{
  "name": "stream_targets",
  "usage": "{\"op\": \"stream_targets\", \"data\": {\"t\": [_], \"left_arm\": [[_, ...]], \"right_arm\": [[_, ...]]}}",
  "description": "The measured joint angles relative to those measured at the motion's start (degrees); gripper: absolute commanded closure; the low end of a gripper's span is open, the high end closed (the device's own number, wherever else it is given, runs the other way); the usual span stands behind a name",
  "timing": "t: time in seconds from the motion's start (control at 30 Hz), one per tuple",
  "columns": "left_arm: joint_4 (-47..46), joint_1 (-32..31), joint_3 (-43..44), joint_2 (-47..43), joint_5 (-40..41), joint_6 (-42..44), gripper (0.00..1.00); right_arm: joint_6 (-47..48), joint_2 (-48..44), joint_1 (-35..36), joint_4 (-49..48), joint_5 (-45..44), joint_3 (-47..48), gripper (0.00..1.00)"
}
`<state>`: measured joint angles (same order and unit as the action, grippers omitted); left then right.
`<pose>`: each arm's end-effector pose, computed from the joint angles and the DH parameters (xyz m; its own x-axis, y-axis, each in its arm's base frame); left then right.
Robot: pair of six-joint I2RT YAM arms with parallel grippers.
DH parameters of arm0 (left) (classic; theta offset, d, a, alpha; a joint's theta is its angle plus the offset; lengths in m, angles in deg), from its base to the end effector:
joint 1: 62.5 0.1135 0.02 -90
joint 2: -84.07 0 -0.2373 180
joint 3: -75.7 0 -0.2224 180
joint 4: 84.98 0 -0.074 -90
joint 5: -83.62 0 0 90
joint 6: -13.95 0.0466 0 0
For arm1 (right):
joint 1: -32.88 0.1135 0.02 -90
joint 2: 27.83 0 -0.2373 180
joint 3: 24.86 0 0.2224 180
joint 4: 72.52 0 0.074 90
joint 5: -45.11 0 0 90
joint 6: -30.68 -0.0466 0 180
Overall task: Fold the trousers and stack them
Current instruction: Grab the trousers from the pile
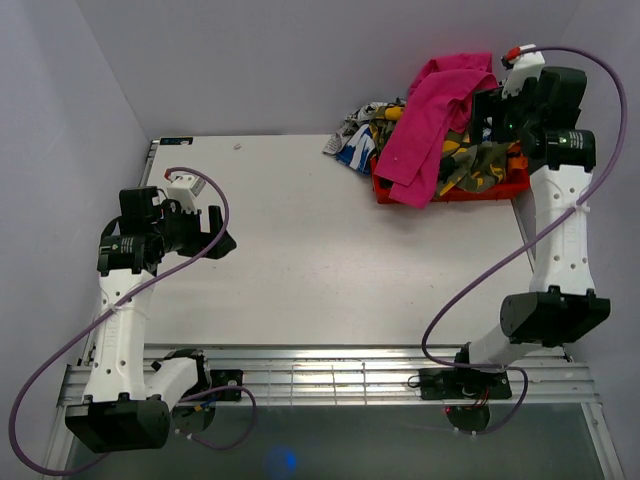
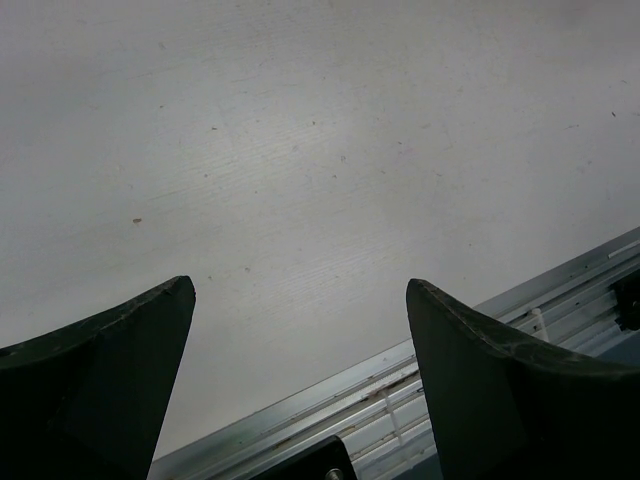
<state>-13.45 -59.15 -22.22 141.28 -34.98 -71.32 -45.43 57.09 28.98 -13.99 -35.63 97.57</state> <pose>0.1731 -0.0122 0.3229 -0.7008 0.0315 -0.7127 0.3356 0.8961 -0.2904 0.2873 -0.0121 0.4422 -0.3275 -0.2152 -0.9200 -0.1662 0.9717 -0.1681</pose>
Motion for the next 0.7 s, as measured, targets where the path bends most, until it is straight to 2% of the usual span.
{"op": "stream_targets", "data": {"t": [0.17, 0.5, 0.7], "left_arm": [[-0.15, 0.00, 0.00, 0.02, -0.85, 0.00, 0.02], [-0.15, 0.00, -1.16, -0.76, -0.94, -0.04, 0.02], [-0.13, 0.00, -1.51, -1.31, 0.46, -0.17, 0.02]], "right_arm": [[-2.91, 11.34, -0.61, -6.99, 1.09, 9.49, 0.10], [-7.15, 24.20, -1.36, -25.29, 2.60, 11.54, 0.10], [-6.78, 32.59, -1.40, -31.39, 1.31, 14.12, 0.10]]}}
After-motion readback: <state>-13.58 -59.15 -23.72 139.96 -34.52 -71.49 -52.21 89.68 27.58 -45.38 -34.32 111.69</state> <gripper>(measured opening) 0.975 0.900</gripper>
